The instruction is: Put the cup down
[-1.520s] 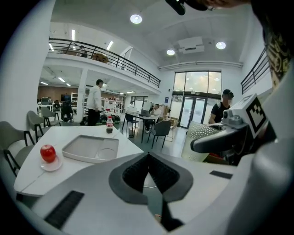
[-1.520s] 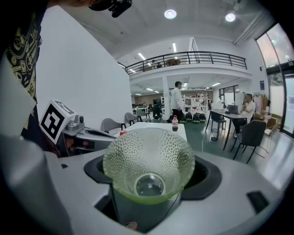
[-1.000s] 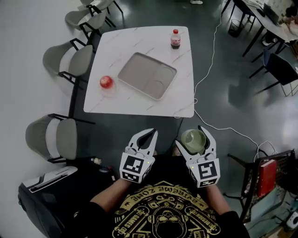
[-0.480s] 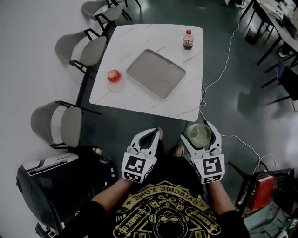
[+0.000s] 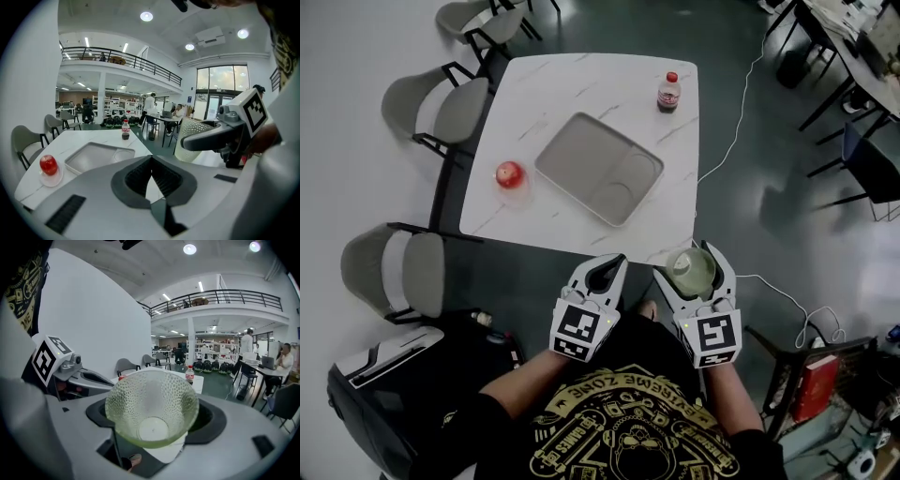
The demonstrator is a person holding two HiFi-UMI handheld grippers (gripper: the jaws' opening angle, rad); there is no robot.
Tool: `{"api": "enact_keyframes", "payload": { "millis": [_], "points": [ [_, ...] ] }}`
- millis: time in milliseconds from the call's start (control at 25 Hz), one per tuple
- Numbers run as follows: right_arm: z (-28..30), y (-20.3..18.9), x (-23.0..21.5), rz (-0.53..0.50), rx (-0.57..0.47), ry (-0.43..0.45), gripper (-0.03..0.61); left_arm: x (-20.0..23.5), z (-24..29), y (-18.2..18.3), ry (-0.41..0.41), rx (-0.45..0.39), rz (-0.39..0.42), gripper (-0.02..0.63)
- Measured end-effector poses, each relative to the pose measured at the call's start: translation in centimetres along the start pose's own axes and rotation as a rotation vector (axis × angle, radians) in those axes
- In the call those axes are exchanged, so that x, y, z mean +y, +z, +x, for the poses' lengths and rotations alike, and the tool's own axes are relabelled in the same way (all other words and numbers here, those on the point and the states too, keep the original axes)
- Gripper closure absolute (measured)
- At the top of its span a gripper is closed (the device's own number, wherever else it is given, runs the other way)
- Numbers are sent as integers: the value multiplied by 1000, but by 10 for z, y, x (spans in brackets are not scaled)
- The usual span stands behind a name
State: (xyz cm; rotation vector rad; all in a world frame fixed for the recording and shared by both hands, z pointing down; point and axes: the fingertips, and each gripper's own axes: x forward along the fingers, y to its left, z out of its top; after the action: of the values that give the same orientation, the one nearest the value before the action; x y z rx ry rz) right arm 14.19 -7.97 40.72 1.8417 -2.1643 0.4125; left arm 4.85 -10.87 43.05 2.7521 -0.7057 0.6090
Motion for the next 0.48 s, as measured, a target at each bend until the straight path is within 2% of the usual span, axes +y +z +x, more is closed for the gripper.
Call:
{"api": "enact_keyframes", "payload": {
  "millis": [120,280,480],
  "points": [
    [28,14,-7,2,26,-25,179,21,13,4,-12,3,-4,612],
    [70,14,-7,-7,36,-4,179,56,24,4,0,13,-21,611],
    [116,24,-13,-22,59,-18,179,101,33,2,13,20,-39,611]
  ]
}}
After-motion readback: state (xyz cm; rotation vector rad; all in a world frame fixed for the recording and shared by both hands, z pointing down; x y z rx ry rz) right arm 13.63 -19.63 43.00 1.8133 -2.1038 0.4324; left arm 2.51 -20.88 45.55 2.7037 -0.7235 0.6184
